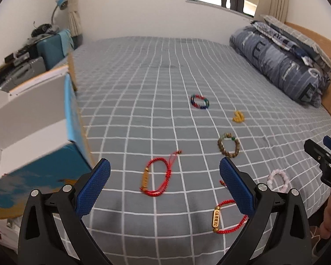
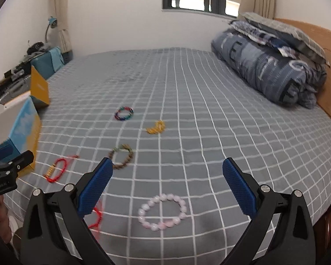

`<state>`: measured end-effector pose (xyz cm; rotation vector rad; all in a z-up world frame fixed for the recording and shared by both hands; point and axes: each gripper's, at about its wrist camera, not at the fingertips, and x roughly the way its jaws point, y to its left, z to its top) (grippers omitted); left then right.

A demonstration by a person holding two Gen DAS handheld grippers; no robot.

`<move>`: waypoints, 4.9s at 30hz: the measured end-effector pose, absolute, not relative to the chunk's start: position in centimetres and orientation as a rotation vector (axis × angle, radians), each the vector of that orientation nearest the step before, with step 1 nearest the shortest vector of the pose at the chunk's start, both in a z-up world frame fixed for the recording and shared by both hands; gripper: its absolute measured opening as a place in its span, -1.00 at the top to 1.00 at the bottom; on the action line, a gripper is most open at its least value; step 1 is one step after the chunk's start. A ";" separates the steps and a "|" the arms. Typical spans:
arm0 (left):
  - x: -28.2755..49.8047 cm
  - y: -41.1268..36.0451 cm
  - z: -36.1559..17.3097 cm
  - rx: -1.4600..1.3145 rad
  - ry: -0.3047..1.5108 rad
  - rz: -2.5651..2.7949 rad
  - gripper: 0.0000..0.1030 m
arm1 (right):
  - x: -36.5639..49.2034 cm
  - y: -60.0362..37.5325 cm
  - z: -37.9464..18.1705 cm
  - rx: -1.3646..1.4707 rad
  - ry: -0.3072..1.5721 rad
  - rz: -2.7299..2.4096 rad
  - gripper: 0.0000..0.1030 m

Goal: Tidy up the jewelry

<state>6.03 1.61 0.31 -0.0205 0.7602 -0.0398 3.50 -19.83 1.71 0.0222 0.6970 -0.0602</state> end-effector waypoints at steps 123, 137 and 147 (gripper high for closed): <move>6.6 9.0 6.3 -0.076 0.686 0.091 0.81 | 9.4 -12.8 5.3 0.002 0.699 0.032 0.79; 5.0 16.1 8.9 -0.098 0.676 0.196 0.81 | 9.7 -3.5 9.9 -0.084 0.634 0.147 0.79; 2.5 22.3 9.9 -0.120 0.669 0.300 0.81 | 9.5 4.0 11.6 -0.109 0.603 0.246 0.79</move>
